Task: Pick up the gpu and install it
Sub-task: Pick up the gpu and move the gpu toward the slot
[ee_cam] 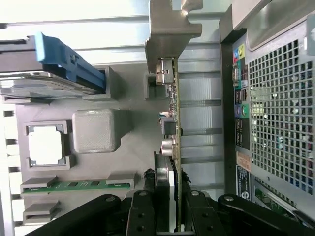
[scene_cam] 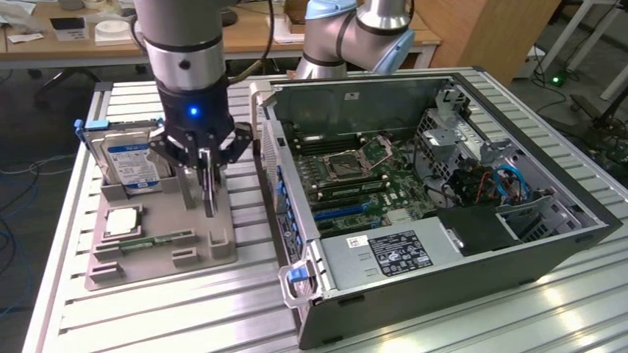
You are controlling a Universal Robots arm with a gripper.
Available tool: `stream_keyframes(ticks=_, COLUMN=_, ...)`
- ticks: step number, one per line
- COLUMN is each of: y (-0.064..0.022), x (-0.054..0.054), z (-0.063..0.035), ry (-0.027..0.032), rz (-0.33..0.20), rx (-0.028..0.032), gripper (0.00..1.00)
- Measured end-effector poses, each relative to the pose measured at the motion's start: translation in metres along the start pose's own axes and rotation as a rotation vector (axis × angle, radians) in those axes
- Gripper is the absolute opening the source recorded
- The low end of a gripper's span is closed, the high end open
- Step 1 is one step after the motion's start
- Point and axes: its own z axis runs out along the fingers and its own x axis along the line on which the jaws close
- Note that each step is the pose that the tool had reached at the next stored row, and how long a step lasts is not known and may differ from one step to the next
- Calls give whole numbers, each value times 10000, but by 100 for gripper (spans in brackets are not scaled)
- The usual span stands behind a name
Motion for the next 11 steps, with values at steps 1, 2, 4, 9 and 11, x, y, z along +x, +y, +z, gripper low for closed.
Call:
stream_keyframes(ticks=1, y=1, x=0, z=-45, ry=0, rz=0, rx=0, gripper=28)
stream_keyframes(ticks=2, y=3, x=0, z=-90, ry=0, rz=0, rx=0, gripper=28)
stream_keyframes(ticks=4, y=5, x=0, z=-180, ry=1, rz=0, rx=-1, gripper=28)
stream_keyframes(ticks=9, y=11, x=0, z=-408, ry=1, rz=0, rx=-10, gripper=28)
stream_keyframes(ticks=11, y=14, x=0, z=-491, ry=1, rz=0, rx=-19, gripper=28)
